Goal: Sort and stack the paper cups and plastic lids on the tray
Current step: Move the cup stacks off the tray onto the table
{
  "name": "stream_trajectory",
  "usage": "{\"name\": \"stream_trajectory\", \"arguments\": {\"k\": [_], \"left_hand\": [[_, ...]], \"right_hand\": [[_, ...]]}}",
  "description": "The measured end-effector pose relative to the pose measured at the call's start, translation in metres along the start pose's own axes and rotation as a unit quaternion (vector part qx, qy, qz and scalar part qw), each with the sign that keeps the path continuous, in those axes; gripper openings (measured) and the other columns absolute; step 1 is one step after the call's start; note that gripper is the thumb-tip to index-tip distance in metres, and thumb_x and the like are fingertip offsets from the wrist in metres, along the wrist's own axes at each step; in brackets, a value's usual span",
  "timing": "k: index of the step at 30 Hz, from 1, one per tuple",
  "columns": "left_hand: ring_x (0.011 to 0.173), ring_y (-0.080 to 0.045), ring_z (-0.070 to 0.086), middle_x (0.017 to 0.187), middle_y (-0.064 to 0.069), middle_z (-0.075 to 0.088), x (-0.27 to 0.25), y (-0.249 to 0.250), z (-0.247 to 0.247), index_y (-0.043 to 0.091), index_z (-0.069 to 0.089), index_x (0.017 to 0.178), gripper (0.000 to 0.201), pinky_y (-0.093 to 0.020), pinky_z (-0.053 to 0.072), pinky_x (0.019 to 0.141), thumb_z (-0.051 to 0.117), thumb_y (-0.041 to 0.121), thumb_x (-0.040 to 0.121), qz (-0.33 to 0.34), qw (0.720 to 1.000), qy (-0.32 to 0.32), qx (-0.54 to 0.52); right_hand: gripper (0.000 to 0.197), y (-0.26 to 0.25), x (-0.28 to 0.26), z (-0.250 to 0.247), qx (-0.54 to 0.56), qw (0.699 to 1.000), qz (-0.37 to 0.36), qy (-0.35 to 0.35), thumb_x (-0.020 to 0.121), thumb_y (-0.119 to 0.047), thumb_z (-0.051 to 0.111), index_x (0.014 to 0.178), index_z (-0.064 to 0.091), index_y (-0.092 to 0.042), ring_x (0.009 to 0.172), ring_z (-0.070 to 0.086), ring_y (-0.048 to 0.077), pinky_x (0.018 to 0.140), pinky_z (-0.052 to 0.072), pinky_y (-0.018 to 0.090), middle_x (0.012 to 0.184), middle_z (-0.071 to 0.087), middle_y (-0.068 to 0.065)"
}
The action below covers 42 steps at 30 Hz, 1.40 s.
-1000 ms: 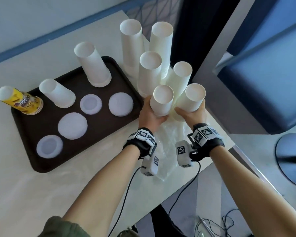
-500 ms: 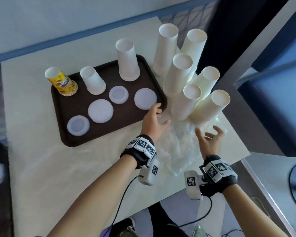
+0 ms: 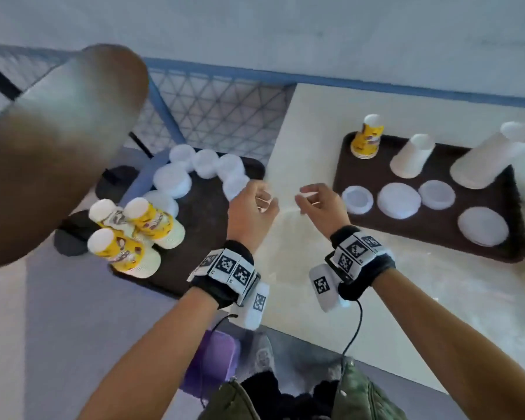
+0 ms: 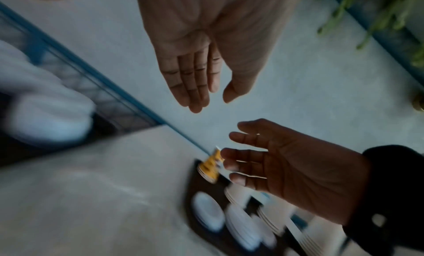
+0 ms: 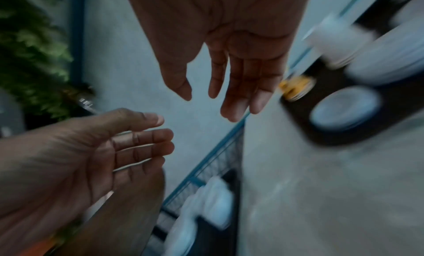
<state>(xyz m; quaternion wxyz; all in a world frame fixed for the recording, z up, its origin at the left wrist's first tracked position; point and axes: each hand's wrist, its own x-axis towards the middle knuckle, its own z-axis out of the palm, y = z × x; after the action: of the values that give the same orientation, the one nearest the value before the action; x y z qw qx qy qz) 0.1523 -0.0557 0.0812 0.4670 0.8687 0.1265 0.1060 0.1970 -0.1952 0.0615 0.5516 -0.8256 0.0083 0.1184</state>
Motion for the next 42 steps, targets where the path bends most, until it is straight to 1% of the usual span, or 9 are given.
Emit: {"name": "stream_trajectory", "arguments": {"k": [5,7,11,17,21,27,35,38,42], "left_hand": [[0.092,-0.025,0.060,0.100,-0.013,0.065,-0.013,-0.057,-0.108,0.003,0.060,0.104,0.025,-0.030,0.046,0.083,0.065,0.009,0.080,-0.042,0.988,0.134,0.060],[0.100,-0.032,0.056,0.105,-0.018,0.062,-0.019,-0.077,-0.140,0.001,0.060,0.106,0.028,-0.036,0.041,0.088,0.065,0.007,0.079,-0.059,0.979,0.164,0.108],[0.112,-0.037,0.045,0.120,-0.019,0.051,-0.026,-0.118,-0.185,0.007,0.055,0.118,0.041,-0.038,0.033,0.096,0.064,0.014,0.078,-0.146,0.953,0.209,0.164],[0.127,-0.035,0.036,0.133,-0.019,0.043,-0.029,-0.164,-0.212,0.006,0.040,0.133,0.065,-0.042,0.030,0.106,0.069,0.023,0.078,-0.222,0.950,0.145,0.168],[0.126,-0.033,0.041,0.136,-0.015,0.040,-0.027,-0.176,-0.214,0.012,0.034,0.139,0.072,-0.039,0.034,0.102,0.071,0.026,0.078,-0.243,0.955,0.107,0.130],[0.118,-0.027,0.051,0.127,-0.006,0.055,-0.028,-0.194,-0.209,0.018,0.041,0.130,0.059,-0.036,0.043,0.095,0.070,0.029,0.080,-0.226,0.966,0.107,0.064],[0.114,-0.020,0.053,0.120,0.004,0.057,-0.019,-0.183,-0.167,0.026,0.044,0.124,0.059,-0.042,0.044,0.100,0.074,0.033,0.074,-0.187,0.979,0.082,0.013],[0.109,-0.015,0.053,0.111,0.011,0.054,-0.010,-0.175,-0.150,0.028,0.045,0.118,0.056,-0.041,0.044,0.101,0.077,0.027,0.072,-0.179,0.981,0.061,-0.040],[0.112,-0.020,0.057,0.115,0.001,0.059,-0.007,-0.186,-0.130,0.027,0.044,0.113,0.062,-0.042,0.046,0.100,0.082,0.025,0.064,-0.198,0.975,0.047,-0.090]], "right_hand": [[0.027,-0.055,0.005,0.114,-0.038,0.993,-0.049,-0.101,0.083,-0.023,0.067,0.105,0.060,-0.011,0.076,0.057,0.015,0.073,0.045,0.022,0.081,0.061,0.002],[0.030,-0.067,0.004,0.150,-0.039,0.989,-0.056,-0.133,0.080,-0.023,0.070,0.106,0.059,-0.013,0.072,0.055,0.014,0.071,0.045,0.020,0.076,0.057,-0.001],[0.048,-0.080,0.002,0.207,-0.091,0.971,-0.085,-0.204,0.077,-0.024,0.074,0.118,0.052,-0.012,0.073,0.050,0.015,0.087,0.049,0.036,0.088,0.052,0.001],[0.078,-0.094,0.007,0.260,-0.175,0.945,-0.093,-0.260,0.077,-0.027,0.073,0.140,0.029,-0.016,0.122,0.049,0.030,0.103,0.039,0.042,0.134,0.050,0.014],[0.080,-0.100,0.011,0.286,-0.215,0.935,-0.089,-0.269,0.078,-0.029,0.071,0.142,0.025,-0.017,0.127,0.045,0.030,0.103,0.037,0.038,0.139,0.046,0.011],[0.064,-0.091,0.014,0.290,-0.245,0.935,-0.076,-0.244,0.080,-0.030,0.067,0.133,0.036,-0.014,0.119,0.051,0.032,0.096,0.042,0.038,0.129,0.054,0.011],[0.065,-0.060,0.021,0.222,-0.213,0.957,-0.088,-0.176,0.074,-0.024,0.073,0.129,0.042,-0.012,0.119,0.051,0.030,0.100,0.042,0.042,0.127,0.055,0.010],[0.061,-0.051,0.025,0.202,-0.195,0.968,-0.090,-0.133,0.072,-0.020,0.075,0.125,0.047,-0.009,0.115,0.053,0.028,0.094,0.042,0.035,0.122,0.058,0.009],[0.065,-0.039,0.029,0.196,-0.165,0.979,-0.065,-0.103,0.069,-0.025,0.079,0.125,0.047,-0.014,0.114,0.054,0.026,0.095,0.044,0.037,0.124,0.056,0.007]]}}
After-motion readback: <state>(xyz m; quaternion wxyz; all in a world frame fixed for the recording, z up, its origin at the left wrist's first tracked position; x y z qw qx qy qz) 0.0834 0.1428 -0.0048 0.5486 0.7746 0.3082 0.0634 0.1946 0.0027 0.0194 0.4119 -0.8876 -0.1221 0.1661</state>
